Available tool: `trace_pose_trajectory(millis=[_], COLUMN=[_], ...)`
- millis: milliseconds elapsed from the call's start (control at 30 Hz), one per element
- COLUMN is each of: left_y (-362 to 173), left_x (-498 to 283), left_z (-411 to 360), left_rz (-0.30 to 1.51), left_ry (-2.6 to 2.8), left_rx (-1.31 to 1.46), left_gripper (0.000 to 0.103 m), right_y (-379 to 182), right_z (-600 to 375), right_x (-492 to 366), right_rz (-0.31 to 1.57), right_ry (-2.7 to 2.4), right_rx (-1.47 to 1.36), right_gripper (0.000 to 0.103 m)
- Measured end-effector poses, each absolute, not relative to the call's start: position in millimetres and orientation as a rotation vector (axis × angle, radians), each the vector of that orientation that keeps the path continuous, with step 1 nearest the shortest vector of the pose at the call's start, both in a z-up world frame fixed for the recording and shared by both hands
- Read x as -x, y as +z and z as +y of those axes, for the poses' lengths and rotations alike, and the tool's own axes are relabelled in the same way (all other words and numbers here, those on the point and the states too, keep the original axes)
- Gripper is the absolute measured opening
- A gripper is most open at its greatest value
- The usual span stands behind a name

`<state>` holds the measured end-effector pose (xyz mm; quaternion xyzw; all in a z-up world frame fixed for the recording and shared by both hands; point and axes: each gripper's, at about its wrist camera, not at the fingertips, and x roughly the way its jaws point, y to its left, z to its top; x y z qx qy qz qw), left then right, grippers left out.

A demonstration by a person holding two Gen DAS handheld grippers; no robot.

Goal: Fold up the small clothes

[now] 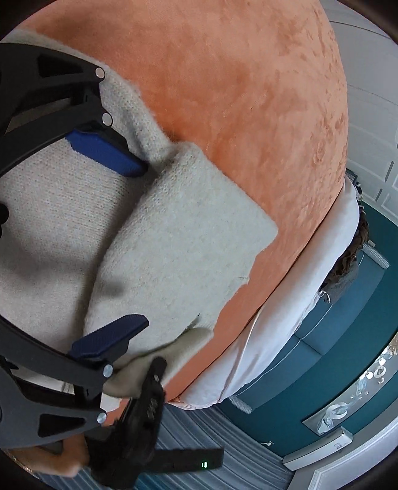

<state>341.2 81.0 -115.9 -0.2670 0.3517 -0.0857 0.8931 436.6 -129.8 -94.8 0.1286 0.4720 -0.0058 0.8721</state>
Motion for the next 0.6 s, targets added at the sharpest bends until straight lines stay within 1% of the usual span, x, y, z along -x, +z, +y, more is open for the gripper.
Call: trace_pose_trajectory(millis=[67, 133, 200, 267, 300, 333, 367, 467, 533, 567, 600], left_y=[-115.3, -114.7, -113.9, -111.1, -109.2, -107.9, -106.6, -106.4, -108.9, -108.5, -106.9], left_x=[-346.5, -347.1, -347.7, -350.1, -352.8, -355.0, -357.4, -363.7, -369.8, -374.0, -376.9], left_z=[77.9, 76.9, 75.4, 74.6, 75.0, 76.3, 79.6, 93.6, 101.2, 103.9, 106.3], left_rz=[0.730, 0.734, 0.742, 0.765, 0.785, 0.805, 0.824, 0.863, 0.892, 0.909, 0.910], left_ry=[-0.182, -0.184, -0.188, -0.195, -0.201, -0.203, -0.210, -0.196, -0.162, -0.142, -0.125], left_rx=[0.547, 0.542, 0.537, 0.543, 0.556, 0.576, 0.615, 0.772, 0.869, 0.908, 0.940], left_gripper=[0.092, 0.093, 0.095, 0.098, 0.098, 0.098, 0.098, 0.098, 0.098, 0.094, 0.087], right_y=[-73.1, -73.9, -100.2, -131.8, -140.6, -143.9, -144.2, -141.7, -141.1, -141.2, -138.3], right_z=[-178.4, -221.2, -253.8, -275.6, -284.5, -293.1, -299.4, -305.1, -301.3, -297.0, -293.3], right_x=[-405.5, -373.0, -345.6, -328.0, -320.5, -312.4, -309.3, -318.0, -332.0, -339.1, -346.1], right_rz=[0.882, 0.838, 0.874, 0.966, 0.959, 0.918, 0.903, 0.881, 0.894, 0.907, 0.920], right_ry=[-0.042, -0.097, -0.123, -0.130, -0.101, -0.070, -0.075, -0.071, -0.098, -0.113, -0.126], right_rx=[-0.443, -0.548, -0.625, -0.706, -0.772, -0.844, -0.884, -0.927, -0.894, -0.865, -0.833], right_gripper=[0.009, 0.015, 0.034, 0.034, 0.032, 0.032, 0.035, 0.060, 0.061, 0.059, 0.039])
